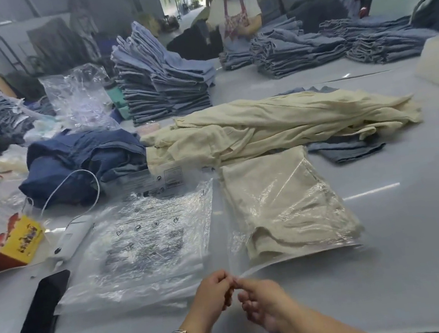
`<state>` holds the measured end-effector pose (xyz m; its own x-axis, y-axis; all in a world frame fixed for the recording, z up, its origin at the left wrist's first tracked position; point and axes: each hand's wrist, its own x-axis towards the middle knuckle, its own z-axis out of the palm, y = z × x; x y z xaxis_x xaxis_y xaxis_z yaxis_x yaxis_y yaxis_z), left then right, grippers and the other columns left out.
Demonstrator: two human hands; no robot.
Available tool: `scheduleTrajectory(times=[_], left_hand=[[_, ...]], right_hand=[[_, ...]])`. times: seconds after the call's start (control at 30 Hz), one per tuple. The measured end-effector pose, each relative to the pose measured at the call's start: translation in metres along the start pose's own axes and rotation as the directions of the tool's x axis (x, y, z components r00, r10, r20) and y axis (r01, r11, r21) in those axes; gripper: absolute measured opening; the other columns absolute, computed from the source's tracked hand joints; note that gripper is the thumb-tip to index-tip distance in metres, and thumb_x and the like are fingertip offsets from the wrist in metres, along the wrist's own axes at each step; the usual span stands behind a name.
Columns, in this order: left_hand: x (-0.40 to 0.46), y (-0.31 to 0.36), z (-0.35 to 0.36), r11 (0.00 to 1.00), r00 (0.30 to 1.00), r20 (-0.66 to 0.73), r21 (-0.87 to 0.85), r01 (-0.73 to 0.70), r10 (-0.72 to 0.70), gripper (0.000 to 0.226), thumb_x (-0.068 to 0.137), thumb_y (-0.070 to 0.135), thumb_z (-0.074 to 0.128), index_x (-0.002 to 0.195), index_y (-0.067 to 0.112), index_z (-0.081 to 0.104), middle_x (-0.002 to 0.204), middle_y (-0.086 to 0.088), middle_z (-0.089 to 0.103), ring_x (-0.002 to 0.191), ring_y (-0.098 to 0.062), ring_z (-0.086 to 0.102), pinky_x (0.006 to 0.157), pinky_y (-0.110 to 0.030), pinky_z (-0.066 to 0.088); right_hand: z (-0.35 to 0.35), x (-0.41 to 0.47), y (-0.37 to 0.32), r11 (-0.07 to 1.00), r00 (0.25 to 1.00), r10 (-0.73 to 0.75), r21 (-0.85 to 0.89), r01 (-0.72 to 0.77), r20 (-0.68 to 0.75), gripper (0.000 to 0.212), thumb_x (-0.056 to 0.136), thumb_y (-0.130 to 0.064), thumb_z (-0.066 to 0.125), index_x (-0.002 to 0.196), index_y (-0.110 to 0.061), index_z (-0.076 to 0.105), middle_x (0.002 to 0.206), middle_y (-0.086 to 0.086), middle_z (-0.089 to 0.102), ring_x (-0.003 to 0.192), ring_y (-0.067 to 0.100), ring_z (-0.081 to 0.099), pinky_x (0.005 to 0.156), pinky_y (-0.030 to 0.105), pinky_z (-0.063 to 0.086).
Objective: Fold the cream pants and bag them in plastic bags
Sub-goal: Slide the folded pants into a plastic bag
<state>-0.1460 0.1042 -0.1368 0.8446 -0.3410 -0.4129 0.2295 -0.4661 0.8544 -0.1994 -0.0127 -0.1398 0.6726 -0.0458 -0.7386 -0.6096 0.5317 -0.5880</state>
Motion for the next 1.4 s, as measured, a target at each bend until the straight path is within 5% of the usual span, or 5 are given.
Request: scheduleTrajectory(times=[0.13,0.4,0.87,1.23,1.4], left_hand=[[0.008,-0.003,-0.012,0.996,0.998,0.023,0.065,-0.063,0.061,0.030,0.093,0.005,0.049,0.064,0.014,0.050,0.056,-0.001,0.048,0.047,-0.010,0.041,0.047,-0.019,0.033],[0.018,-0.026,-0.013,0.974,0.984,-0.006,0.142,-0.177,0.180,0.038,0.093,0.013,0.057,0.056,0.018,0.049,0.046,0.006,0.043,0.049,-0.014,0.040,0.054,-0.028,0.031],[0.023,-0.008,-0.004,0.922,0.934,0.002,0.156,-0.354,0.358,0.037,0.090,0.015,0.060,0.055,0.019,0.049,0.043,0.001,0.039,0.044,-0.013,0.035,0.052,-0.030,0.032],[0.004,-0.039,-0.046,0.976,0.976,-0.015,-0.003,-0.217,0.217,0.035,0.087,-0.007,0.059,0.054,0.005,0.058,0.044,-0.007,0.047,0.045,-0.014,0.043,0.052,-0.023,0.029],[-0.006,-0.034,-0.044,0.962,0.966,0.029,0.090,-0.258,0.257,0.031,0.083,-0.016,0.058,0.055,-0.003,0.060,0.055,-0.015,0.060,0.052,-0.016,0.056,0.058,-0.021,0.041]], right_hand=[[0.021,0.015,0.002,0.982,0.988,-0.092,0.155,0.111,-0.125,0.020,0.082,-0.008,0.071,0.073,-0.008,0.053,0.048,0.001,0.045,0.036,0.007,0.032,0.037,0.016,0.024],[0.030,0.023,0.014,0.965,0.939,-0.248,0.025,0.261,-0.237,0.032,0.088,-0.004,0.065,0.062,-0.006,0.045,0.038,0.001,0.042,0.030,0.009,0.032,0.035,0.017,0.023],[-0.091,-0.013,-0.052,0.955,0.885,-0.119,0.193,0.227,-0.450,0.011,0.087,-0.001,0.065,0.078,0.004,0.062,0.047,0.007,0.063,0.037,0.010,0.059,0.035,0.016,0.046],[-0.188,-0.035,-0.068,0.961,0.805,-0.133,0.123,0.247,-0.578,0.014,0.089,0.002,0.061,0.075,0.004,0.064,0.045,0.006,0.061,0.035,0.009,0.058,0.034,0.014,0.045],[-0.200,-0.036,-0.058,0.963,0.826,-0.116,0.140,0.229,-0.552,0.013,0.088,0.002,0.062,0.075,0.005,0.064,0.045,0.006,0.059,0.034,0.008,0.056,0.034,0.014,0.044]])
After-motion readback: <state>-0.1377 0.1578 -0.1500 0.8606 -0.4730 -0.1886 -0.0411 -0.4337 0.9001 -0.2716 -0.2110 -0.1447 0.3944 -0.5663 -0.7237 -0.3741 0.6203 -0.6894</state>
